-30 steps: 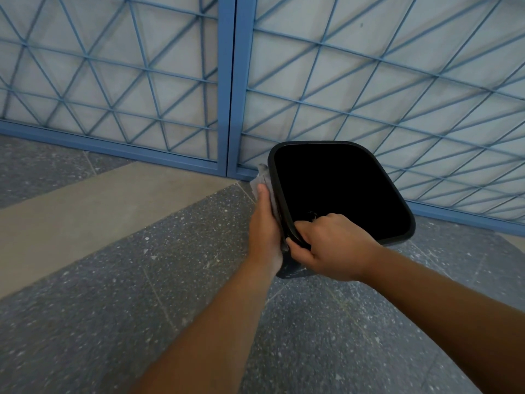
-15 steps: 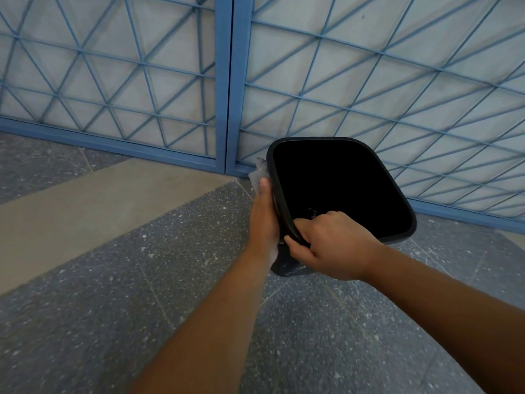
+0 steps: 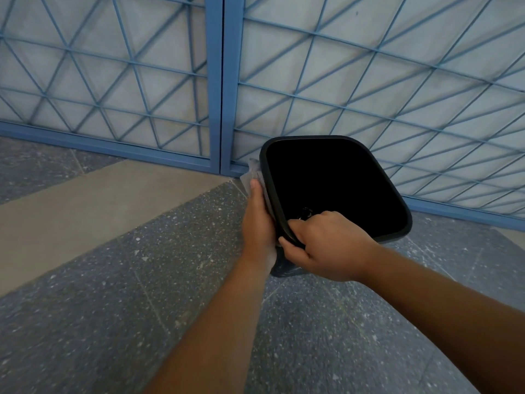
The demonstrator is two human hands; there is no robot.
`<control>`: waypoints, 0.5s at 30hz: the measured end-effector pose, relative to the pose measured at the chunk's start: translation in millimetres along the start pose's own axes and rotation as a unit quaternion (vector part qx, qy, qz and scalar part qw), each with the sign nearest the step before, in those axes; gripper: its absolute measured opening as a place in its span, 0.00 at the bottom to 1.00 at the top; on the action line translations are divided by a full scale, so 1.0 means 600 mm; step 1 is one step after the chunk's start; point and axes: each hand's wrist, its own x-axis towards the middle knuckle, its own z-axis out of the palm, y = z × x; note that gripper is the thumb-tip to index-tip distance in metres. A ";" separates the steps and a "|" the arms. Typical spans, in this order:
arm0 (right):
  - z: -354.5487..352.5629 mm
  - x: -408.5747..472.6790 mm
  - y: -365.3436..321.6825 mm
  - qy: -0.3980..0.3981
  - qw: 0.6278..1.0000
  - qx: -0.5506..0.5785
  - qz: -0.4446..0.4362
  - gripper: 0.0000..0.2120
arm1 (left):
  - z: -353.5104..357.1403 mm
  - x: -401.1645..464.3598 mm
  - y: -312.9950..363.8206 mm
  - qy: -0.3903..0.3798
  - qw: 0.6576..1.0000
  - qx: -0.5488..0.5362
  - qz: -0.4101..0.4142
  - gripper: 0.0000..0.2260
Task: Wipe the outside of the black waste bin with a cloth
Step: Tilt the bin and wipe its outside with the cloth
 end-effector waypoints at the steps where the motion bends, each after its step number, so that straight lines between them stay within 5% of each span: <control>1: 0.000 0.001 0.000 0.000 1.000 -0.003 0.000 0.16 | 0.000 -0.006 -0.008 0.006 1.000 0.007 0.008 0.27; 15: 0.001 0.001 0.000 0.008 1.000 0.006 0.004 0.17 | -0.028 -0.005 -0.044 -0.007 1.000 0.016 -0.004 0.27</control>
